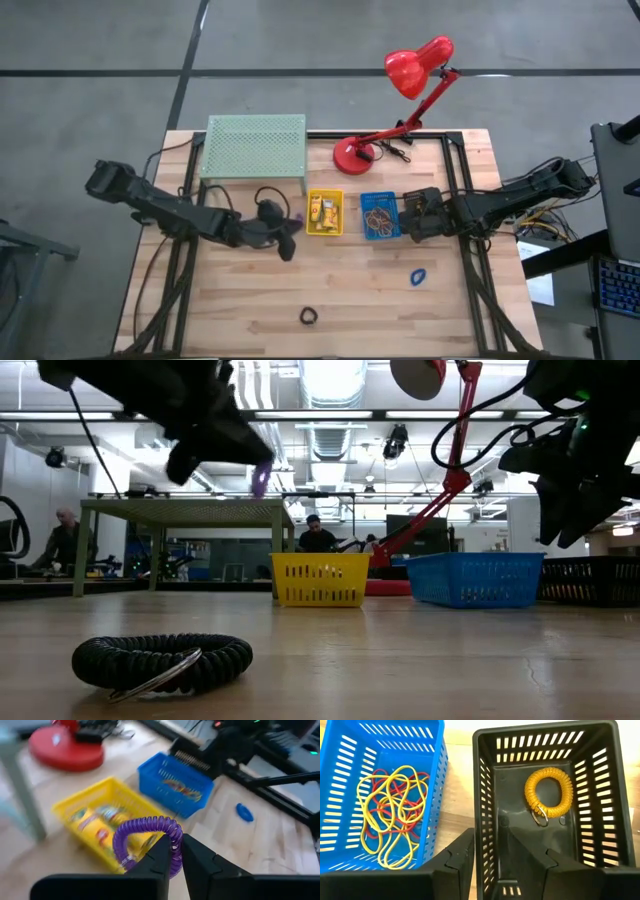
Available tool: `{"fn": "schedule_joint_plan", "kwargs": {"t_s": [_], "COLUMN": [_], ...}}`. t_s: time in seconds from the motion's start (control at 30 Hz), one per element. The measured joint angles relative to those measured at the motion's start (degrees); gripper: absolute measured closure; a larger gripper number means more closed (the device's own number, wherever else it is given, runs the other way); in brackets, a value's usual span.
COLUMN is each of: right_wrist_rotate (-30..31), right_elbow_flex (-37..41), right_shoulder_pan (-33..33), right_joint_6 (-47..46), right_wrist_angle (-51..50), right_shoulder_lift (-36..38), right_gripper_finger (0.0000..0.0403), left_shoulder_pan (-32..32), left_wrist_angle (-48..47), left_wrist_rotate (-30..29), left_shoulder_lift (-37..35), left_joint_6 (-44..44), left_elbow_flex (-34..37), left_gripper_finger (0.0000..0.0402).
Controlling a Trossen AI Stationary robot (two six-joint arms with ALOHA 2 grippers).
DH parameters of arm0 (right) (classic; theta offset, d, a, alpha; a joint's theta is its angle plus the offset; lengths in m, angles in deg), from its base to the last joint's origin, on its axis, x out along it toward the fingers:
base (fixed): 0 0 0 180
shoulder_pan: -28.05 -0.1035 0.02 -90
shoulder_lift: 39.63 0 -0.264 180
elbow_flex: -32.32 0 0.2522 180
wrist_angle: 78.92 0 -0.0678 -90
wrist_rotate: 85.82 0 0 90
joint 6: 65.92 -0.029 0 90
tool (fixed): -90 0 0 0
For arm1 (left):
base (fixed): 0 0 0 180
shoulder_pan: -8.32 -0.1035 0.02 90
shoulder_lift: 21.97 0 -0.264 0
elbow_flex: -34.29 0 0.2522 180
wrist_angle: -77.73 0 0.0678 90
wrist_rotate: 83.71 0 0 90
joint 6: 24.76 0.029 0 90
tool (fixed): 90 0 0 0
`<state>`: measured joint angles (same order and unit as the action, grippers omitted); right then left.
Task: Pick & Place Office Desk Supplies
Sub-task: Put the violet spring keychain into the black basket
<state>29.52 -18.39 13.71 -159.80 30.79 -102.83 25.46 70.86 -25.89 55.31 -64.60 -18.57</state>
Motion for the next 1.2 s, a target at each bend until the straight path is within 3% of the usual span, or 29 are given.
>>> {"fn": "schedule_joint_plan", "kwargs": {"t_s": [0.23, 0.43, 0.67, 0.83, 0.97, 1.2], "right_wrist_rotate": [0.02, 0.02, 0.02, 0.02, 0.0, 0.02], "right_elbow_flex": [0.0, 0.0, 0.0, 0.0, 0.0, 0.0], "right_shoulder_pan": [0.0, 0.01, 0.0, 0.0, 0.01, 0.01], "right_joint_6": [0.0, 0.0, 0.0, -0.02, -0.02, -0.19], "right_wrist_angle": [0.19, 0.39, 0.56, 0.62, 0.77, 1.44], "right_shoulder_lift": [0.02, 0.02, 0.02, 0.02, 0.02, 0.02], "right_gripper_finger": [0.0298, 0.03, 0.0303, 0.03, 0.0296, 0.0302], "left_shoulder_pan": [-0.11, -0.11, -0.18, -0.38, -0.93, -2.32], "left_wrist_angle": [14.23, 23.72, 21.73, 12.64, 7.11, 3.46], "left_wrist_rotate": [0.09, 4.04, 5.66, 10.87, 11.8, 16.9], "left_shoulder_lift": [7.48, 17.41, 27.22, 32.39, 36.52, 42.34], "left_joint_6": [14.92, 27.83, 31.73, 37.81, 38.52, 38.54], "left_elbow_flex": [-0.29, -4.53, -16.52, -26.88, -34.03, -40.6], "left_gripper_finger": [0.0359, 0.0359, 0.0359, 0.0359, 0.0359, 0.0359]}}
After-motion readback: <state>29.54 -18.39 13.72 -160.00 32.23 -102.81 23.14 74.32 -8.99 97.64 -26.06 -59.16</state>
